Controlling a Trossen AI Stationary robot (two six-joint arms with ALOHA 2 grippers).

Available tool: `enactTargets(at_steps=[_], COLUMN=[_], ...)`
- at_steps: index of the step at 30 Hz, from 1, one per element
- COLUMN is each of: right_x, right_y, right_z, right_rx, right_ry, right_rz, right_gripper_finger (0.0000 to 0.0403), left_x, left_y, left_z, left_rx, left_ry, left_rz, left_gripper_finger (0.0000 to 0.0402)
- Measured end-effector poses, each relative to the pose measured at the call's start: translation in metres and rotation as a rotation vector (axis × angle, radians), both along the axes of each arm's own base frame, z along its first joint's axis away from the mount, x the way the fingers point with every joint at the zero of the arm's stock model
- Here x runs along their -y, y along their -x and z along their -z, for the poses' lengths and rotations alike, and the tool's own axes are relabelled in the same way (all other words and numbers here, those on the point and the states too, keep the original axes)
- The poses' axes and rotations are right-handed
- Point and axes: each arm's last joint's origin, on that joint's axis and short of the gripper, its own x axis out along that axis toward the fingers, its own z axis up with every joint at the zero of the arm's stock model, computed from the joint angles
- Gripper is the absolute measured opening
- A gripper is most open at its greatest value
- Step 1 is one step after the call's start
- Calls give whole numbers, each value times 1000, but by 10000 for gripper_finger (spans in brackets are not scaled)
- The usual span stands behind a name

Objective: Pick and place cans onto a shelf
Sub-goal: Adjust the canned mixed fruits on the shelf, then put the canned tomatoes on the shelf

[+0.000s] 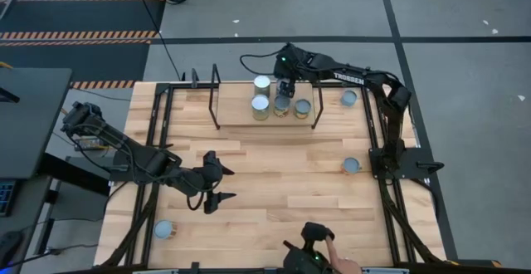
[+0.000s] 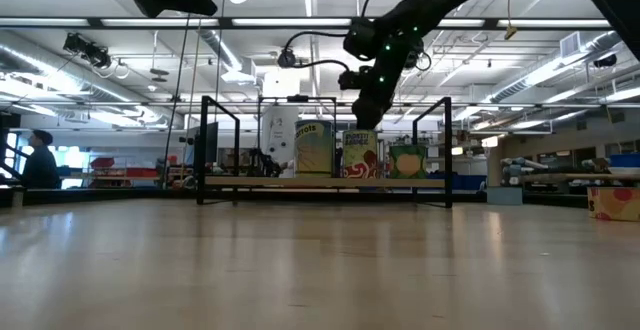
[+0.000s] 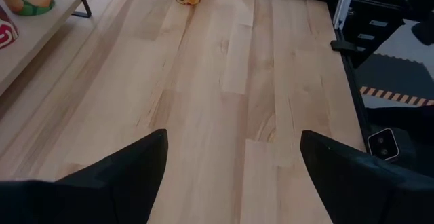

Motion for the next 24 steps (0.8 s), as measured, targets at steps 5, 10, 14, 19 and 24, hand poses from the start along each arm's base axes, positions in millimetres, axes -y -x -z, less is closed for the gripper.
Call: enactTargets(at_steps=[5, 10, 14, 19, 24], right_x=[2, 2, 2, -4, -21], right_y=[-1, -2, -2, 0, 15], right_z=[4, 3, 3, -9, -50], right_rx=[25, 38, 36, 35, 99], right_ry=[-42, -38, -34, 14, 72], right_rz=[-22, -25, -24, -15, -12], right_gripper_finger=[346, 346, 346, 346, 346], left_x=[0, 0, 0, 0, 1], left_y=[0, -1, -1, -1, -1], left_z=[0, -1, -1, -1, -1], left_rx=[5, 11, 12, 13, 13], left_ry=[3, 6, 7, 7, 7], left_rz=[0, 0, 0, 0, 1], left_gripper_finger=[341, 341, 341, 341, 341])
